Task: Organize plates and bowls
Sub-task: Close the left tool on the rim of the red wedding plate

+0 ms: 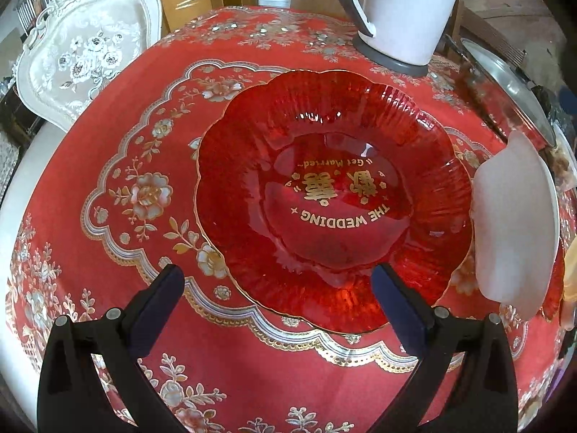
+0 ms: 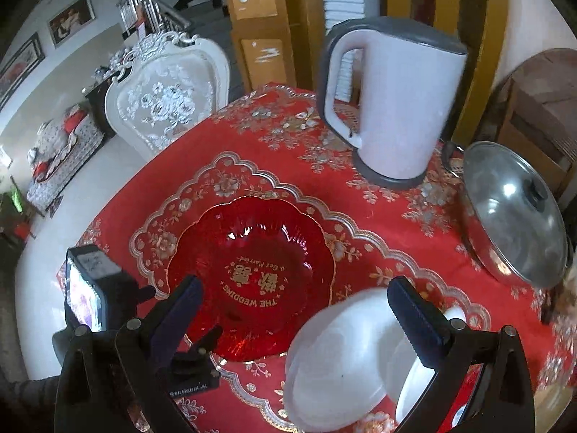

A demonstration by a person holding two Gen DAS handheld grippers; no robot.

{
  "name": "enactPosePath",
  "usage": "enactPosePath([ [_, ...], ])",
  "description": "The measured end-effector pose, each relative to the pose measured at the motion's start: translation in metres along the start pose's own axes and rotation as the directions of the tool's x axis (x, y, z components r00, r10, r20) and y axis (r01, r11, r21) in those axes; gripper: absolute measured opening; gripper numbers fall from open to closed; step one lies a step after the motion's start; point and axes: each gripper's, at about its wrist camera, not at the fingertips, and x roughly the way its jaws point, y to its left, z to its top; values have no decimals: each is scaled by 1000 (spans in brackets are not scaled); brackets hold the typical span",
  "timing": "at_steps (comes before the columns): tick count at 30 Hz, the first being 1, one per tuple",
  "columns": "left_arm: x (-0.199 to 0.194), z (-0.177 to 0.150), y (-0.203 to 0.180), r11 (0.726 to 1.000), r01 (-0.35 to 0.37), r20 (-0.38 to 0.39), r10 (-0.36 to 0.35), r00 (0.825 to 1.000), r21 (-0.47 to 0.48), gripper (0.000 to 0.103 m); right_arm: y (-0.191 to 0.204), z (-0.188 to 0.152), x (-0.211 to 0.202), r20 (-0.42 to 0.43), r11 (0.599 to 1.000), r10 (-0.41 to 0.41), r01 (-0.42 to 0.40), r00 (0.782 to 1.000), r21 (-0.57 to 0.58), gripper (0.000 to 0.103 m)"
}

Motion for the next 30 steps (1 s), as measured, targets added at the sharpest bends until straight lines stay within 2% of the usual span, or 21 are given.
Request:
enactPosePath([
  [2, 0, 0, -2, 1000, -1, -2, 1, 1000, 3, 103, -4, 11, 8, -28, 999, 35, -36, 999, -11, 102],
  [4, 1, -1, -2, 1000, -2, -6, 2, 1000, 4, 103, -6, 19, 16, -52, 999, 33, -34, 998, -31, 102],
  [13, 9, -3, -7, 1000, -2, -40, 2, 999, 0, 103, 3, 38, 66, -225, 980, -15, -30, 974, -196, 101],
  [16, 13, -3, -8, 1000, -5, -53, 4, 999, -3, 103, 7, 42, 79, -251, 968, -57, -8, 966, -252, 101],
  [19, 16, -4, -10, 1000, -3, -65, 2, 998, -10, 103, 5, 43, 98, -303, 962, -82, -3, 949, -271, 98],
  [23, 19, -3, -11, 1000, -2, -69, 0, 998, -17, 103, 0, 37, 124, -402, 965, -105, -4, 910, -261, 83],
  [27, 22, -3, -11, 1000, 1, -79, -4, 997, -31, 103, -3, 33, 145, -454, 960, -146, 14, 879, -281, 82],
  [30, 24, -2, -11, 999, -5, -85, 2, 996, -34, 103, -8, 26, 162, -517, 962, -161, 16, 841, -272, 82],
])
